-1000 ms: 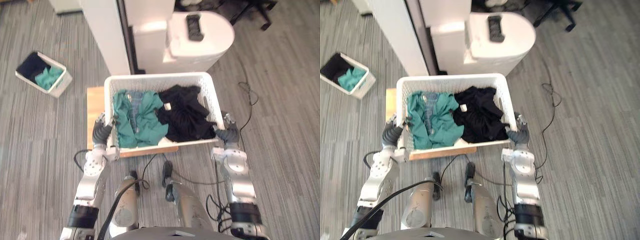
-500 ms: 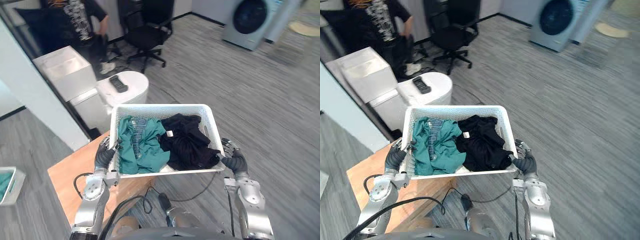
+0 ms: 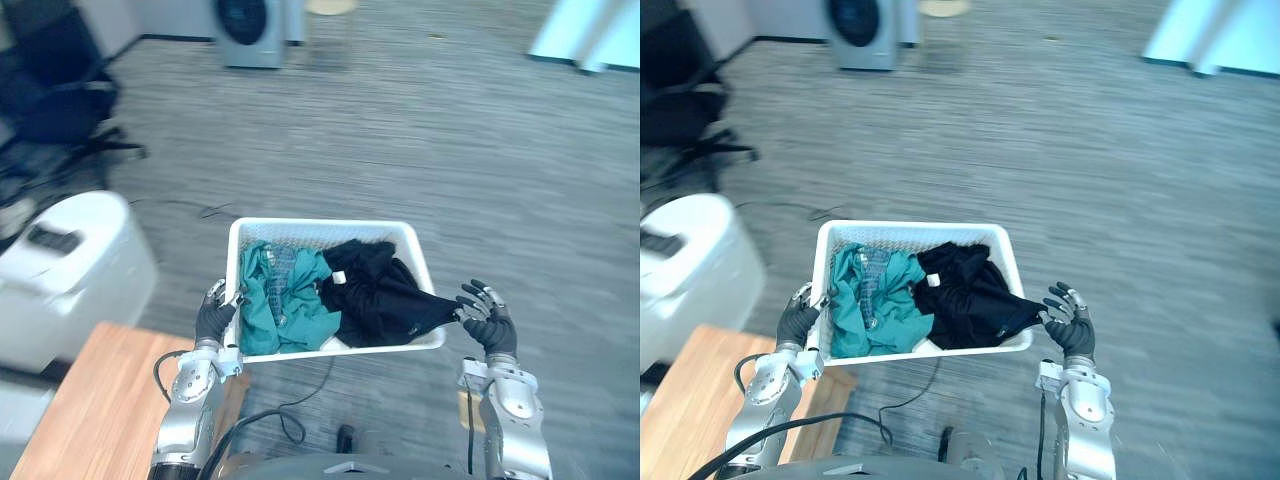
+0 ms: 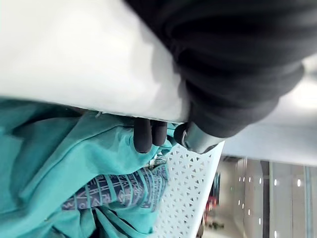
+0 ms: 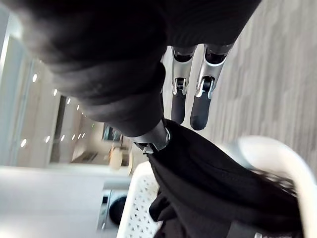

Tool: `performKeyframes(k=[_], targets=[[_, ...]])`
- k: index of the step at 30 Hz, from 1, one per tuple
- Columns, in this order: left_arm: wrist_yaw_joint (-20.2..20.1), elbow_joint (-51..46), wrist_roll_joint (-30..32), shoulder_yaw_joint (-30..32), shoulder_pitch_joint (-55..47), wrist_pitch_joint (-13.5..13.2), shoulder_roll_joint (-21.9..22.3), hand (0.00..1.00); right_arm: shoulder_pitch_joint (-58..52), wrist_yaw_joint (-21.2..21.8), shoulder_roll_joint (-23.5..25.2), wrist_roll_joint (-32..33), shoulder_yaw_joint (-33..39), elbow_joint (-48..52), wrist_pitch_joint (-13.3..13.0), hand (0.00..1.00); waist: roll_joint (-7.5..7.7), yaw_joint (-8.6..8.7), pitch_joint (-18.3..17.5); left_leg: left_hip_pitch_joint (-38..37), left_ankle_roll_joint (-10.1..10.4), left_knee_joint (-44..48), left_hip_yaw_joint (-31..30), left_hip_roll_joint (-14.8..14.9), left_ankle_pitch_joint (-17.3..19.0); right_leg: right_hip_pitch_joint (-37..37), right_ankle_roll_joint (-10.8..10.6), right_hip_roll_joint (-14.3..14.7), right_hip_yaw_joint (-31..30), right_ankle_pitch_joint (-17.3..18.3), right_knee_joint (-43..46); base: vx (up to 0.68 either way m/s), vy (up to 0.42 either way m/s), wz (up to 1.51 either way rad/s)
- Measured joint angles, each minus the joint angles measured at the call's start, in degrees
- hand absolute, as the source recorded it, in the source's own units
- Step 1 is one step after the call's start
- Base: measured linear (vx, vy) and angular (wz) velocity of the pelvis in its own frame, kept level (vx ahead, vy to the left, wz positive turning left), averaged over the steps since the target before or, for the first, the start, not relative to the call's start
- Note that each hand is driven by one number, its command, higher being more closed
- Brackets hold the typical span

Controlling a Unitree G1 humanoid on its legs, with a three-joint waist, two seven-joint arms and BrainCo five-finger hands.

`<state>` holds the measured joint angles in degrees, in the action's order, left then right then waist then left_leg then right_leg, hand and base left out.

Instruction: Pick up the laundry basket with both hands and put the clothes into the washing machine.

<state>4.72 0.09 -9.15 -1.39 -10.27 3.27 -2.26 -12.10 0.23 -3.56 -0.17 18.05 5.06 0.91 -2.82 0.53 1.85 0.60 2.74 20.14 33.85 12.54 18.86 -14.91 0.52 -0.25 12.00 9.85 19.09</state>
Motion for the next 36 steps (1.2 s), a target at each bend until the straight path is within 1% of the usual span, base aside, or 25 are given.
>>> performKeyframes(k=[1,2,3,4,5,6,7,8,9,10,12,13,14,15,16,17,18,20,21,22,24,27,31,36], targets=[[-0.05,1.05,0.59,-0.07,0.76,-0.05,-0.19,1.0,0.22,-0.26,0.13,0.0,-0.52,-0.04,-0.17,1.0,0.54,-0.01,-0.03,-0.03,0.2,-0.48,1.63,-0.24,-0.11,-0.81,0.45,-2.1,3.9,0.36,0.72,0.04,-0.167,-1.8],[-0.01,3.32,0.88,-0.1,1.46,-0.03,-0.63,1.0,0.85,-0.42,0.48,0.01,-0.94,-1.05,-0.37,1.0,1.41,0.2,0.32,-1.03,0.37,-0.45,4.65,-0.4,-0.21,-1.41,-0.53,-4.23,8.47,-1.75,0.99,0.09,-0.205,-1.2],[-0.1,5.68,0.95,-1.21,1.61,0.3,-0.46,1.0,0.4,-0.44,0.88,0.01,-1.4,-2.08,-0.38,1.0,1.08,1.38,0.53,-1.67,0.46,0.35,5.46,0.24,-1.09,-0.44,0.9,-2.58,7.04,-3.29,-0.71,0.1,-0.188,-1.09],[-0.13,6.27,1.11,-1.72,1.56,0.58,-0.1,1.0,-0.09,-0.45,0.86,0.01,-2.0,-2.13,-0.38,1.0,0.97,1.37,0.61,-1.86,0.13,1.42,5.39,0.56,-1.51,0.16,1.23,-1.85,5.97,-3.79,-1.79,0.11,-0.145,-0.8],[-0.2,7.17,2.17,-2.62,1.56,0.77,0.56,1.0,-0.42,-0.45,0.82,0.03,-2.61,-2.12,-0.38,1.0,0.95,1.11,0.81,-1.46,-0.7,5.15,4.87,1.72,-2.09,1.22,1.64,-0.99,4.36,-4.58,-3.47,0.09,-0.105,-0.9],[-0.2,8.36,3.36,-3.99,1.61,0.85,0.66,1.0,-0.43,-0.54,0.67,0.09,-4.27,-2.12,-0.51,1.0,1.35,0.88,1.28,0.07,0.65,7.24,1.61,2.3,-0.89,2.24,2.12,-0.76,2.29,-5.06,-4.27,0.08,-0.091,-0.87],[-0.41,8.95,3.78,-5.89,1.58,0.88,0.69,1.0,-0.53,-0.72,0.68,0.2,-4.91,-2.18,-0.57,1.0,1.18,1.2,1.42,1.57,0.83,7.05,-3.1,2.23,-0.64,3.02,2.12,-0.67,1.58,-5.06,-4.54,0.06,-0.067,-0.68],[-0.82,9.04,3.78,-6.69,1.52,0.88,0.86,1.0,-0.54,-0.94,0.62,0.34,-5.58,-2.19,-0.59,1.0,1.08,1.14,1.52,2.78,0.71,6.8,-7.25,2.22,-0.61,3.23,2.12,-0.48,0.95,-5.05,-4.46,0.02,-0.019,-0.44],[-1.35,9.04,3.78,-6.76,1.56,0.88,1.11,1.0,-0.33,-1.04,0.55,0.54,-6.41,-2.18,-0.69,1.0,0.99,0.82,1.72,4.77,0.03,6.79,-12.04,1.72,-0.25,3.25,2.12,-0.16,-0.05,-5.04,-4.35,0.0,0.064,-0.59],[-1.41,9.03,3.77,-6.71,1.59,0.88,1.16,1.0,0.36,-1.64,0.5,0.94,-7.73,-2.19,-0.75,1.0,0.86,-0.07,2.44,7.14,-0.37,6.69,-21.76,-0.64,0.26,3.5,1.95,0.39,-1.81,-5.16,-4.4,-0.02,0.105,-0.63],[-1.38,9.01,3.74,-6.6,1.57,0.88,1.38,1.0,1.03,-1.88,0.34,0.96,-8.72,-2.21,-0.9,1.0,0.45,-0.69,3.34,8.42,0.3,5.67,-32.05,-4.33,0.1,3.94,1.59,0.67,-3.35,-5.28,-4.65,-0.05,0.159,-0.75],[-1.34,8.32,3.77,-5.69,1.38,0.87,1.97,1.0,1.76,-1.99,0.01,0.95,-10.34,-2.38,-1.16,1.0,-0.05,-2.21,3.91,8.35,0.37,4.44,-38.16,-8.12,-1.23,3.92,1.36,1.22,-6.41,-5.26,-5.1,-0.06,0.191,-0.85],[-1.24,8.04,3.85,-5.23,1.27,0.87,1.91,1.0,1.74,-2.03,0.05,0.96,-10.93,-2.5,-1.17,1.0,0.02,-2.48,3.78,8.21,0.17,3.81,-37.97,-8.47,-1.51,4.05,0.8,1.2,-7.14,-6.0,-5.92,-0.03,0.204,-0.69],[-1.16,6.65,4.42,-4.86,1.31,0.86,1.42,1.0,1.53,-2.05,0.19,0.99,-12.54,-2.45,-1.33,1.0,0.48,-2.12,3.9,8.3,-1.13,2.36,-37.24,-9.1,-2.83,4.53,-0.39,0.59,-8.09,-7.96,-8.32,0.0,0.114,-0.18],[-1.13,5.67,4.86,-4.5,1.2,0.86,1.27,1.0,1.66,-2.06,0.18,0.99,-13.04,-2.45,-1.33,1.0,0.57,-2.3,4.05,8.19,-1.63,2.29,-36.29,-9.13,-3.18,4.63,-0.9,0.54,-8.46,-9.11,-9.65,0.0,0.139,-0.32],[-0.83,3.76,5.58,-3.26,0.85,0.85,1.25,1.0,2.3,-2.06,0.33,1.05,-14.3,-2.33,-1.31,1.0,0.64,-3.14,4.59,8.57,-1.74,2.76,-34.54,-9.14,-3.19,4.7,-1.77,0.46,-9.68,-11.36,-11.71,-0.02,0.181,-0.62],[0.21,1.77,6.07,-2.26,0.04,0.85,1.21,1.0,2.33,-2.09,0.87,1.59,-16.11,-1.14,-1.31,1.0,0.8,-4.06,4.83,8.92,-1.97,3.3,-32.62,-9.04,-3.05,4.49,-2.24,0.32,-11.3,-12.46,-12.96,-0.03,0.188,-0.64],[1.47,-0.5,6.85,-0.29,-1.01,0.85,1.21,1.0,2.31,-2.1,1.04,2.14,-18.71,0.85,-1.31,1.0,0.85,-4.24,4.84,9.47,-2.68,3.67,-31.62,-9.1,-2.5,4.42,-2.72,0.12,-11.91,-13.27,-14.36,-0.02,0.15,-0.35],[2.24,-1.56,7.01,0.97,-1.38,0.85,1.26,1.0,2.32,-2.1,1.07,2.16,-19.65,2.17,-1.32,1.0,1.1,-4.99,4.95,9.5,-2.88,3.73,-30.68,-9.06,-2.24,4.23,-2.61,0.13,-12.7,-13.42,-14.84,0.0,0.103,-0.27],[2.69,-2.02,7.01,1.51,-1.52,0.81,1.37,1.0,2.25,-2.08,1.09,2.16,-19.83,3.01,-1.32,1.0,1.15,-5.49,4.96,9.57,-2.91,3.78,-30.41,-9.05,-2.12,4.12,-2.57,0.16,-13.05,-13.49,-15.05,0.01,0.074,-0.22],[3.72,-3.69,7.01,3.31,-2.11,0.71,1.79,1.0,2.57,-2.08,1.19,2.16,-19.9,4.0,-1.81,1.0,1.36,-5.97,4.86,9.98,-2.99,3.78,-30.29,-9.12,-1.95,4.18,-3.17,0.08,-13.19,-14.33,-16.23,0.03,0.049,-0.06],[3.79,-4.04,7.0,3.59,-2.35,0.36,2.01,1.0,3.11,-2.08,1.29,2.15,-19.9,4.07,-1.87,1.0,1.68,-6.65,4.86,10.38,-2.98,3.67,-30.52,-9.22,-1.94,4.65,-3.19,0.07,-13.3,-15.24,-18.23,0.04,0.024,0.02],[3.4,-3.64,7.01,2.85,-2.58,0.37,2.39,1.0,5.37,-2.1,1.33,2.11,-19.83,3.19,-2.02,1.0,2.21,-6.64,4.79,10.52,-3.0,2.8,-30.85,-9.57,-1.95,5.23,-3.3,-0.07,-13.28,-16.22,-20.62,0.03,0.015,0.0],[2.5,-2.91,7.01,1.28,-2.81,0.37,2.35,1.0,6.52,-2.13,1.21,2.02,-19.13,0.26,-2.05,1.0,2.41,-6.51,4.64,10.17,-3.06,1.8,-31.45,-10.24,-1.98,6.92,-3.45,-0.48,-13.1,-17.52,-23.65,0.02,0.014,0.04]])
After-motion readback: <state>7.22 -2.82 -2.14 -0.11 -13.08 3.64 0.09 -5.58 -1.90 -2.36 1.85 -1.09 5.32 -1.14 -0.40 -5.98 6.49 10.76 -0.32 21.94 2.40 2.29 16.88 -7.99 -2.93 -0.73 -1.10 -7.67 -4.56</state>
